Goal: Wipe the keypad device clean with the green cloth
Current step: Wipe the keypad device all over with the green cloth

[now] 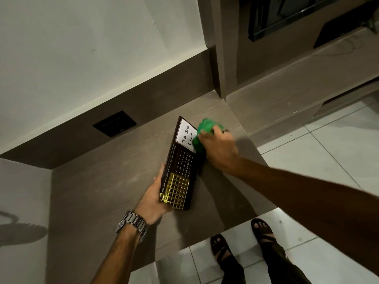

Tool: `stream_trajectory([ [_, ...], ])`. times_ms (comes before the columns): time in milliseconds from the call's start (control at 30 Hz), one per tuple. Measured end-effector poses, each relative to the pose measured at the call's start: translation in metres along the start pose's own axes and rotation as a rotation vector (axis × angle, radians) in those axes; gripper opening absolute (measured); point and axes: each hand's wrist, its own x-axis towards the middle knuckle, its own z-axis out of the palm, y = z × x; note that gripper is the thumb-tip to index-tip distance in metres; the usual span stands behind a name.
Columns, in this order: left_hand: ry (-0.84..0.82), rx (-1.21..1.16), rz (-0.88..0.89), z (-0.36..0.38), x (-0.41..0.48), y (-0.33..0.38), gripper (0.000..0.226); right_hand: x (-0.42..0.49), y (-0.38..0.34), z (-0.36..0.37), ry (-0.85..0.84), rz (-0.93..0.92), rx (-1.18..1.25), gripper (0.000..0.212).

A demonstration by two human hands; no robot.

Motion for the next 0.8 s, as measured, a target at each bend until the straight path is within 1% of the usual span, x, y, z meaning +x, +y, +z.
stream_trajectory([
  [100,0.02,-0.052,-0.004,0.001,0.002,-0.002,0.122,-0.057,-0.041,0.014,-0.12,-0.187,0.063,0.062],
  [167,0.043,-0.097,-0.01,0.002,0.003,-0.003,0.12,-0.095,-0.058,0.021,-0.17,-0.319,0.12,0.065],
  [200,0.058,-0.073,0.004,0.002,0.004,-0.004,0.118,-0.106,-0.061,0.024,-0.19,-0.363,0.138,0.064],
  [233,0.058,-0.046,0.017,0.003,0.004,-0.006,0.118,-0.111,-0.061,0.025,-0.196,-0.397,0.156,0.063],
  [300,0.023,-0.12,-0.018,0.003,0.004,-0.007,0.122,-0.107,-0.057,0.024,-0.184,-0.426,0.193,0.062],
  [367,-0.001,-0.093,-0.026,0.002,0.004,-0.007,0.125,-0.089,-0.044,0.017,-0.155,-0.361,0.201,0.058],
  [433,-0.001,-0.066,-0.038,0.003,0.005,-0.006,0.126,-0.057,-0.023,0.01,-0.114,-0.206,0.208,0.056],
  [467,0.007,-0.072,-0.059,0.003,0.007,-0.005,0.126,-0.038,-0.012,0.006,-0.088,-0.127,0.188,0.056],
  [533,0.005,-0.065,-0.079,0.004,0.008,-0.005,0.128,-0.007,0.006,0.001,-0.045,-0.029,0.097,0.053],
  [600,0.002,-0.086,-0.066,0.004,0.008,-0.008,0.129,0.007,0.009,0.004,-0.009,0.02,0.015,0.049],
  [667,0.01,-0.097,-0.086,0.002,0.011,-0.011,0.128,-0.005,-0.006,0.017,-0.071,0.002,-0.014,0.058],
  [700,0.01,-0.157,-0.139,0.002,0.012,-0.01,0.125,-0.02,-0.018,0.024,-0.108,-0.037,-0.002,0.066],
  [733,0.001,-0.245,-0.162,0.003,0.013,-0.012,0.118,-0.039,-0.031,0.031,-0.145,-0.091,0.024,0.072],
  [800,-0.011,-0.69,-0.32,0.006,0.019,-0.007,0.093,-0.076,-0.049,0.041,-0.164,-0.229,0.092,0.076],
])
